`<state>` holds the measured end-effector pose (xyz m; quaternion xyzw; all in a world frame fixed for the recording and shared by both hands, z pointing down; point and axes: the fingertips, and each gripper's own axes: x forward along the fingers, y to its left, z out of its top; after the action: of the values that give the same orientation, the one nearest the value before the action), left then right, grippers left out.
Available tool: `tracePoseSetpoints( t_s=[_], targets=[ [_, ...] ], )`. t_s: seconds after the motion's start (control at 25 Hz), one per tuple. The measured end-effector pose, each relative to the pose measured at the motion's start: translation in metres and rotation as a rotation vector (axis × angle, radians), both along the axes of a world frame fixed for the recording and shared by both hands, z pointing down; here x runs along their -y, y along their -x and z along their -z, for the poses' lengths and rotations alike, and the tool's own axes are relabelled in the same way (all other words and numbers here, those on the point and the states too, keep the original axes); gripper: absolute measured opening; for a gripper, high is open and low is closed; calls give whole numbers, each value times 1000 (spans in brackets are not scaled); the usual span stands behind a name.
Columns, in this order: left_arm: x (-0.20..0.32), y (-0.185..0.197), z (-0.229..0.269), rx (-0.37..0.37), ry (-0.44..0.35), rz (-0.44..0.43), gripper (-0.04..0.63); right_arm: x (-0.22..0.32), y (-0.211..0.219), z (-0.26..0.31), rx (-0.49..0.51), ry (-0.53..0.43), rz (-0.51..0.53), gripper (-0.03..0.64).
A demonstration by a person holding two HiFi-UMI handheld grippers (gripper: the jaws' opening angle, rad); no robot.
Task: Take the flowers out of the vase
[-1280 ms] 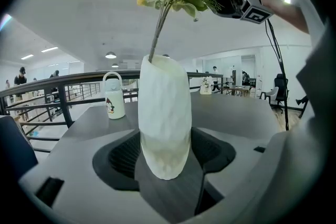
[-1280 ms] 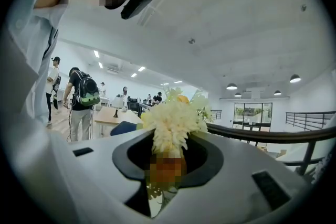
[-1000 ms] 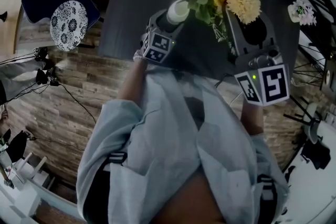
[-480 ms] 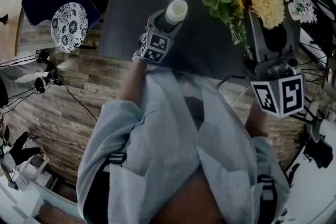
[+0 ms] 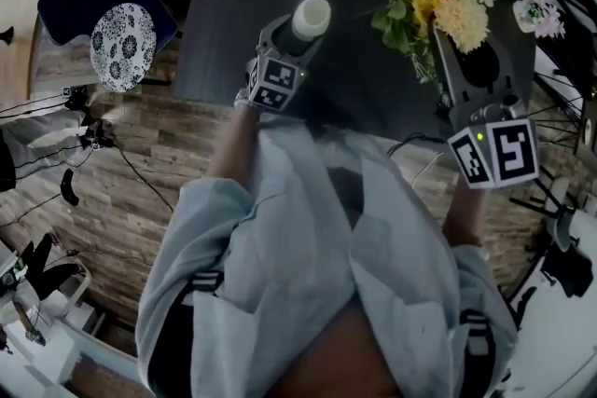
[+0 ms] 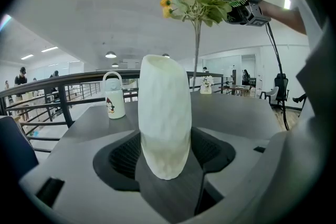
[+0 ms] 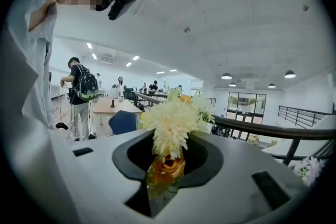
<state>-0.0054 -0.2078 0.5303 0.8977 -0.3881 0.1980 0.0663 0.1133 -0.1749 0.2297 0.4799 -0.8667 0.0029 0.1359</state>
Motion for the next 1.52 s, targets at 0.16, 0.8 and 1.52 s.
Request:
tracePoseSetpoints(
  t_s=[0.16, 0.8, 1.52],
  targets=[
    [-1, 1, 0, 2, -1, 1, 299, -5, -3, -32, 8, 103, 9, 107],
    [-1, 2, -1, 6, 3, 14, 299, -30, 6, -165, -13, 506, 141, 106],
    [-1, 3, -1, 9, 9, 24, 298, 13, -6, -250, -90, 612, 98, 107]
  ],
)
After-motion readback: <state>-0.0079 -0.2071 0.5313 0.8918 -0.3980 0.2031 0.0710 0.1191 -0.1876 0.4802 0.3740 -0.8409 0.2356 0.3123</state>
